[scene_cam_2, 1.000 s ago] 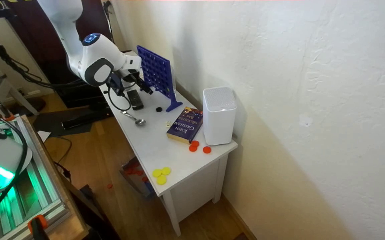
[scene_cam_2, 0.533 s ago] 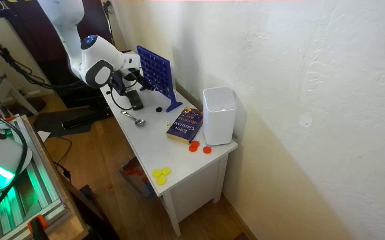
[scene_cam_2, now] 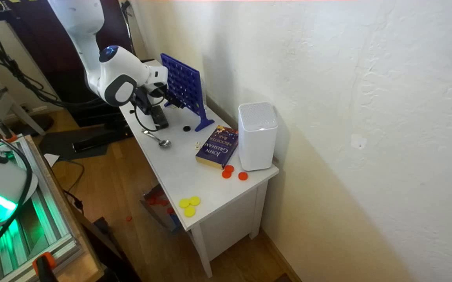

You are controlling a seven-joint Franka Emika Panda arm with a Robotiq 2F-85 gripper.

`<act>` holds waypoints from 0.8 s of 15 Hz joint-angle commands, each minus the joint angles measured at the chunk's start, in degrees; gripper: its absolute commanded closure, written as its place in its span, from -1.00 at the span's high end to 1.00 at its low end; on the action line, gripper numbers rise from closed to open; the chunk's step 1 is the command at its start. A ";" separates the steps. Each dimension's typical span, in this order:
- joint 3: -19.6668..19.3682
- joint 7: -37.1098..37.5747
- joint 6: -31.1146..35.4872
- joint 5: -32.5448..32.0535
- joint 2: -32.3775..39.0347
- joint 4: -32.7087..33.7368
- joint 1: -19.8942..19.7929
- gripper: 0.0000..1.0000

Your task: Release the chips from the blue gameboard.

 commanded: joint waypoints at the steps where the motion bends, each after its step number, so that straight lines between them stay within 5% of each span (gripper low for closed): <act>1: 0.43 -2.00 1.01 1.79 2.41 2.47 -0.58 0.74; 4: 0.17 -2.39 0.60 2.17 3.22 3.46 -0.36 0.50; 12: 0.06 -2.87 0.49 2.41 4.50 5.29 -0.17 0.35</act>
